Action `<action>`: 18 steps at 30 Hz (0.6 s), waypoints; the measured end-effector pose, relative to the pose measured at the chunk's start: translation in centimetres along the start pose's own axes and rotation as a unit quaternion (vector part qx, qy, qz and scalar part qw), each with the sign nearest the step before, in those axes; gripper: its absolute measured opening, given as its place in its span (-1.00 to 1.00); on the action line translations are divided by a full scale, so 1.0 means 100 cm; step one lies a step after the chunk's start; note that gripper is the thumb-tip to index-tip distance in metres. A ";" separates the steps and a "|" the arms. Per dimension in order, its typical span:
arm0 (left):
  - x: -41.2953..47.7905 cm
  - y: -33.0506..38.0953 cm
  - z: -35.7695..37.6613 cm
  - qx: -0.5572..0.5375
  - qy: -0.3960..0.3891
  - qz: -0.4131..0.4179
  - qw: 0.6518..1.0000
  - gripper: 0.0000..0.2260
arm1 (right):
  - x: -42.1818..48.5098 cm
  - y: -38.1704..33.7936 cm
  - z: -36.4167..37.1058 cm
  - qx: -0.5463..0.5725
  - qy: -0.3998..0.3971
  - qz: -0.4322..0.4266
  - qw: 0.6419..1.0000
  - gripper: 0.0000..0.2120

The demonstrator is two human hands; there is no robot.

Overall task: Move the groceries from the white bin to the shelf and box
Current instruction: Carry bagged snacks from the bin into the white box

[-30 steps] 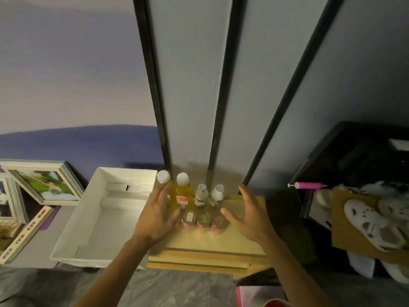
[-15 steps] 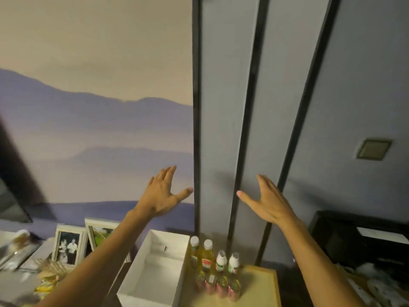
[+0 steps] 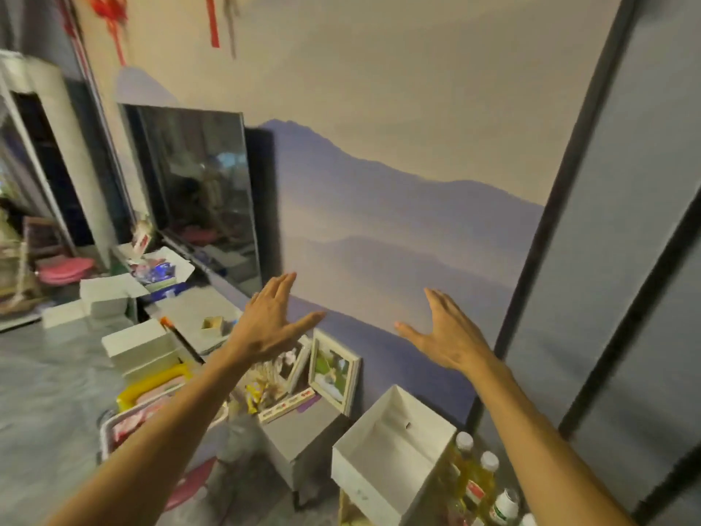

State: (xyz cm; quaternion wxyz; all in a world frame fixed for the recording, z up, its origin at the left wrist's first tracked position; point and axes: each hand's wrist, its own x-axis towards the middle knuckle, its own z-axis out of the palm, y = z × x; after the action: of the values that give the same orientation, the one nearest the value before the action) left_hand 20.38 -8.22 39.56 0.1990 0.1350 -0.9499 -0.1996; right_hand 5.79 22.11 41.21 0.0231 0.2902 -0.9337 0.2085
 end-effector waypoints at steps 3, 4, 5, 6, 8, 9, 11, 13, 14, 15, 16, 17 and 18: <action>-0.025 -0.059 -0.038 0.015 0.017 -0.061 0.998 -0.03 | 0.030 -0.067 0.038 0.011 -0.029 -0.051 0.998 0.07; -0.034 -0.083 -0.052 0.020 0.027 -0.086 0.996 0.00 | 0.040 -0.093 0.053 0.014 -0.038 -0.072 0.997 0.08; -0.043 -0.105 -0.065 0.022 0.035 -0.110 0.993 0.04 | 0.049 -0.118 0.067 0.017 -0.048 -0.091 0.995 0.09; -0.050 -0.127 -0.077 0.025 0.043 -0.133 0.990 0.07 | 0.057 -0.142 0.080 0.020 -0.057 -0.108 0.992 0.08; -0.064 -0.172 -0.101 0.032 0.054 -0.171 0.983 0.09 | 0.074 -0.190 0.106 0.026 -0.074 -0.134 0.988 0.05; -0.070 -0.192 -0.110 0.034 0.056 -0.184 0.981 0.09 | 0.082 -0.211 0.120 0.028 -0.084 -0.147 0.985 0.05; -0.079 -0.230 -0.125 0.034 0.054 -0.208 0.976 0.07 | 0.098 -0.250 0.150 0.035 -0.106 -0.168 0.980 0.07; -0.084 -0.265 -0.134 0.031 0.050 -0.224 0.973 0.04 | 0.112 -0.283 0.177 0.037 -0.124 -0.178 0.976 0.09; -0.085 -0.280 -0.137 0.032 0.047 -0.229 0.972 0.04 | 0.117 -0.297 0.190 0.038 -0.135 -0.179 0.974 0.09; -0.085 -0.294 -0.139 0.034 0.043 -0.233 0.971 0.05 | 0.122 -0.310 0.204 0.039 -0.144 -0.180 0.972 0.07; -0.085 -0.307 -0.140 0.037 0.040 -0.240 0.969 0.05 | 0.128 -0.322 0.217 0.039 -0.151 -0.183 0.971 0.06; -0.084 -0.319 -0.140 0.038 0.038 -0.248 0.967 0.05 | 0.133 -0.333 0.229 0.037 -0.158 -0.186 0.969 0.05; -0.083 -0.331 -0.138 0.040 0.034 -0.256 0.965 0.05 | 0.139 -0.343 0.241 0.034 -0.164 -0.190 0.967 0.04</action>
State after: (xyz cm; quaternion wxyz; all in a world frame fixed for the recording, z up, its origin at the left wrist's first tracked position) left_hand 39.52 -39.19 34.17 0.1684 0.3882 -0.8835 -0.2010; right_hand 15.04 -20.51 34.42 -0.1013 0.4935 -0.8447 0.1810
